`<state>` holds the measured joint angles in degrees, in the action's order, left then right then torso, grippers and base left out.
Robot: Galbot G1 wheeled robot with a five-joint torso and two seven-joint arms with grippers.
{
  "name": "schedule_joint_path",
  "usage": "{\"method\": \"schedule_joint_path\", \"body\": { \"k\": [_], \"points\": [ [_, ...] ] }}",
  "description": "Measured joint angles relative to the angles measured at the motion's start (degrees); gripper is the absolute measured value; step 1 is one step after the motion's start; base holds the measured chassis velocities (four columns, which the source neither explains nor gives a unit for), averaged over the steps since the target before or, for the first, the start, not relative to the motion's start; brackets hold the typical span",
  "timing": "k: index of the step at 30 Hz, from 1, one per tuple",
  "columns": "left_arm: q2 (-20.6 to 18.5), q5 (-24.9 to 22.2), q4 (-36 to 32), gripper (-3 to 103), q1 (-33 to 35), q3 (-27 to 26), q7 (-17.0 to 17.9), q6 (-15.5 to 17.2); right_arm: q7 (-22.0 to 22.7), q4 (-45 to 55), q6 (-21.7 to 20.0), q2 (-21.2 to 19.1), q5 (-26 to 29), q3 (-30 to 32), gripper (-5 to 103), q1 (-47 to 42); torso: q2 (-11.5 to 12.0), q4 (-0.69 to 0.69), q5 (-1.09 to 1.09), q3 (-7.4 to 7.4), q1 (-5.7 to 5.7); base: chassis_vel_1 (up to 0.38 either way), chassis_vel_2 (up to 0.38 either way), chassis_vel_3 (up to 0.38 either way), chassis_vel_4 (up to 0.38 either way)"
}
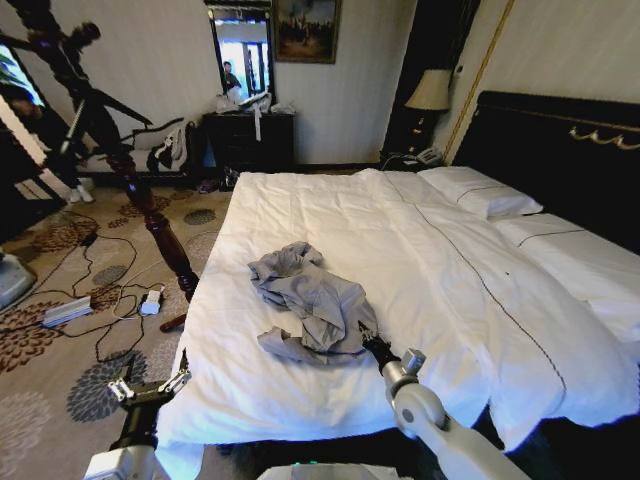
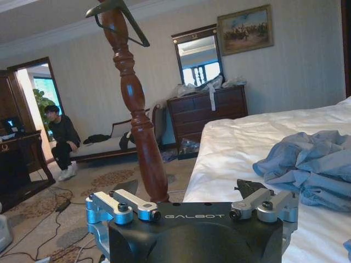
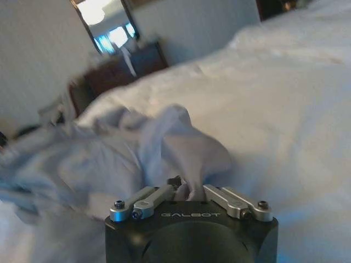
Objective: Pick up the clothes from the bed and hang them on the clothes hanger.
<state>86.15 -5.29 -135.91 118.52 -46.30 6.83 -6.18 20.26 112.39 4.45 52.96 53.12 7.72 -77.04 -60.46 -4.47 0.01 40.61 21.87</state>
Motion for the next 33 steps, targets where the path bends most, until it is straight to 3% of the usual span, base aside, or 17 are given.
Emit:
{"method": "schedule_joint_path", "body": {
  "k": [4, 10, 18, 20, 26, 28, 31, 33],
  "points": [
    [-0.8, 0.1, 0.0, 100, -0.5, 0.3, -0.6, -0.3, -8.0, 4.8, 5.8, -1.1, 2.3, 3.3, 0, -0.4, 0.0, 0.01, -0.01, 0.00, 0.00, 0.000, 0.000, 0.000, 0.000],
    [-3.3, -1.1, 0.1, 100, -1.7, 0.5, -2.8, -1.8, -11.8, 10.3, 8.4, -2.8, 6.1, 6.4, 0, 0.7, 0.0, 0.01, -0.01, 0.00, 0.00, 0.000, 0.000, 0.000, 0.000],
    [-14.0, -7.4, 2.3, 100, -6.4, -1.2, -8.7, -6.9, -15.6, 16.4, 9.4, -7.3, 8.9, 10.7, 0, 3.6, 0.0, 0.01, -0.02, 0.00, 0.00, 0.000, 0.000, 0.000, 0.000],
    [-19.0, -11.1, 3.5, 100, -10.1, -2.4, -10.4, -6.1, -15.7, 17.2, 9.2, -8.1, 9.4, 11.3, 0, 5.4, 0.0, 0.00, -0.02, 0.00, 0.00, 0.000, 0.000, 0.000, 0.000],
    [-25.5, -17.8, 8.3, 100, -18.0, -2.8, -14.6, -3.2, -16.2, 16.8, 9.0, -8.1, 9.7, 11.1, 0, 7.9, 0.0, -0.01, -0.01, 0.01, 0.01, 0.000, 0.000, 0.000, 0.000],
    [-28.1, -20.9, 13.6, 100, -23.6, -0.9, -17.9, -1.5, -16.7, 15.5, 8.9, -7.9, 10.1, 10.1, 0, 10.2, 0.0, -0.01, -0.02, 0.01, 0.01, 0.000, 0.000, 0.000, 0.000],
    [-29.0, -21.9, 16.8, 100, -26.6, 1.7, -19.5, -0.8, -16.9, 14.6, 8.9, -7.7, 10.2, 9.2, 0, 11.5, 0.0, 0.00, -0.01, 0.01, 0.02, 0.000, 0.000, 0.000, 0.000],
    [-29.1, -21.2, 21.6, 100, -29.9, 8.2, -21.2, -0.7, -17.0, 13.3, 8.9, -7.4, 10.3, 7.8, 0, 12.8, 0.0, 0.00, -0.01, 0.01, 0.02, 0.000, 0.000, 0.000, 0.000]
  ]
}}
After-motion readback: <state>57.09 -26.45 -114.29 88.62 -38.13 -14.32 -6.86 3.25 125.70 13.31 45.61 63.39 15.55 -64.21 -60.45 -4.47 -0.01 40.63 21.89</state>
